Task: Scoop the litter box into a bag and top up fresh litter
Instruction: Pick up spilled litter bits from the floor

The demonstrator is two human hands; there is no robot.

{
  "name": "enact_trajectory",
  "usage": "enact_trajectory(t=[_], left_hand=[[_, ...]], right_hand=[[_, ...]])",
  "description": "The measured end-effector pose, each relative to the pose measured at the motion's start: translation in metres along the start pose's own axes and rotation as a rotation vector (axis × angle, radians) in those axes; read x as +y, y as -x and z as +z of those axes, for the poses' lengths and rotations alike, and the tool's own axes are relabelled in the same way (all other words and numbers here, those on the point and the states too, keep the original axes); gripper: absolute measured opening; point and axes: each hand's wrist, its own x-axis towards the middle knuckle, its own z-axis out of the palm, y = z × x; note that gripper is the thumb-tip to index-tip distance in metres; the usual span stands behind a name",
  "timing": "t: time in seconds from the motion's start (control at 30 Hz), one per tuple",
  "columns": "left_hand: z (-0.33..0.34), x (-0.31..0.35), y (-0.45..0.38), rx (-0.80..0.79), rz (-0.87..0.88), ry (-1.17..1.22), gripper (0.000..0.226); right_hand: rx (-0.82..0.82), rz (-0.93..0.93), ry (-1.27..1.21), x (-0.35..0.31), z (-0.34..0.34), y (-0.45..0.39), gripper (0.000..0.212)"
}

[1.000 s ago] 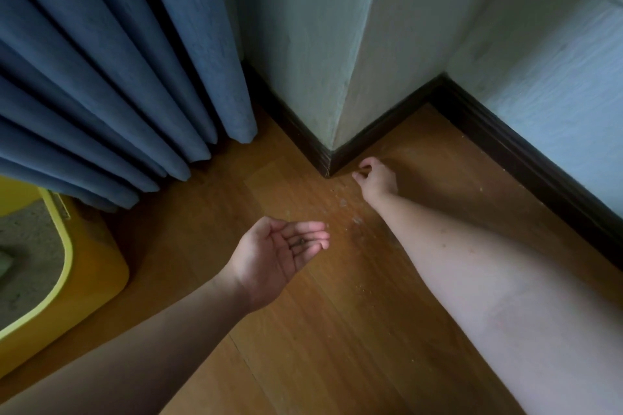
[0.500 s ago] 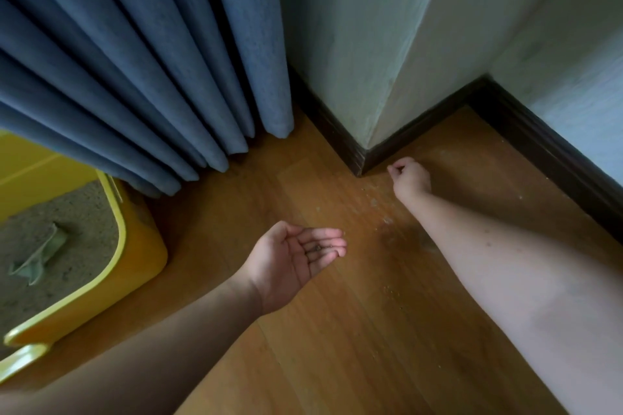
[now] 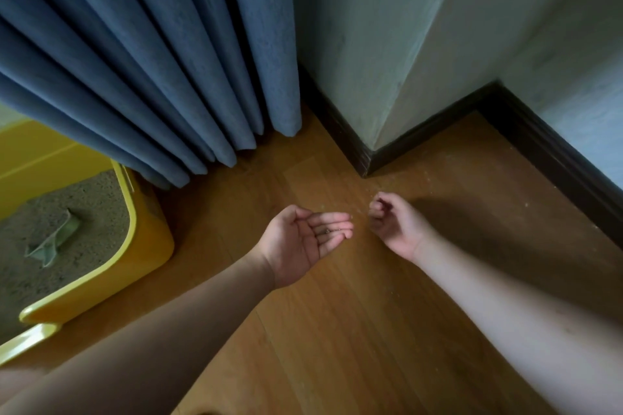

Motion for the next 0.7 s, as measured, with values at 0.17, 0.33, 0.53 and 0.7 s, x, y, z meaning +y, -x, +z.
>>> enact_trajectory(t=[0.17,0.33,0.53,0.7], left_hand=[[-0.006,0.006,-0.001,0.036,0.034,0.025,0.057],[-0.008,0.012,0.004,0.037,0.1,0.058,0.056],[-0.005,0.023,0.012,0.086,0.226,0.145,0.054],[0.017,0.038,0.023,0.048,0.355,0.207,0.052]], right_hand=[[-0.148,-0.026,-0.043,-0.002,0.032,0.003,0.008],[-0.195,-0.032,-0.066,-0.002,0.06,0.006,0.007],[-0.087,-0.09,-0.16,-0.001,0.091,0.016,0.022],[0.002,-0.154,-0.235,-0.007,0.119,0.035,0.029]])
